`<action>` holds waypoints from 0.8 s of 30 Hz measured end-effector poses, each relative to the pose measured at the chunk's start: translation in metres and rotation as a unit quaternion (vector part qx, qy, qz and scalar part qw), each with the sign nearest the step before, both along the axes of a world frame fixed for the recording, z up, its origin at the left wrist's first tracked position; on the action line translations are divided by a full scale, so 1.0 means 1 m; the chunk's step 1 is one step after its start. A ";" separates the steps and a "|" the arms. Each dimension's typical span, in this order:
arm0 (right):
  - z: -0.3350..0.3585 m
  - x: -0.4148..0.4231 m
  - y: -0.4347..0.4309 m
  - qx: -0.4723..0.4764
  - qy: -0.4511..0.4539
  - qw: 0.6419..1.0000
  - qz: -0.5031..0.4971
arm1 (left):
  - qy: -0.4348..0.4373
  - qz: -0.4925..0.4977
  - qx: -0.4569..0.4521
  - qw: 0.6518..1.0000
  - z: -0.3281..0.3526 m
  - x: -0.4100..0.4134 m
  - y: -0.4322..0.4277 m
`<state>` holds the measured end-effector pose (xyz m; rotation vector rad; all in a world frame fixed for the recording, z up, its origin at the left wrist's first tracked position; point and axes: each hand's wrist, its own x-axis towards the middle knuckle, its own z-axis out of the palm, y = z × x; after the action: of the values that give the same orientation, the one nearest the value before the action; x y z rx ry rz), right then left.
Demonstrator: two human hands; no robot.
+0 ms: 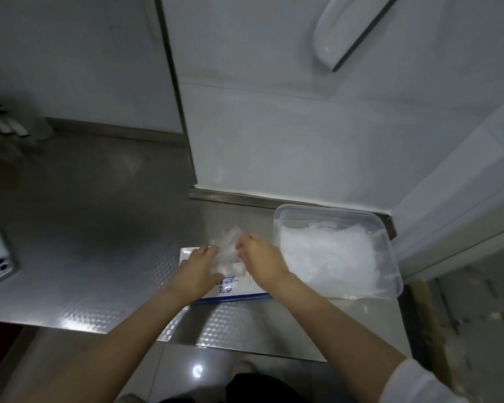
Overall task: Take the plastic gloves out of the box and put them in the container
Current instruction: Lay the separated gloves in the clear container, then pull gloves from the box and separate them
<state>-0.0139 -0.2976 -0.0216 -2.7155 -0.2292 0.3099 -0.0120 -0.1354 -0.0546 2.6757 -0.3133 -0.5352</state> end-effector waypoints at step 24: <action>0.097 0.019 -0.067 0.112 -0.165 0.972 -0.126 | 0.018 -0.036 -0.041 0.998 0.021 0.019 -0.001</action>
<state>0.0046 -0.3649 0.0750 -2.5185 -0.0059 -0.2310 0.0069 -0.1362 -0.0333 2.5812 -0.4134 -0.5778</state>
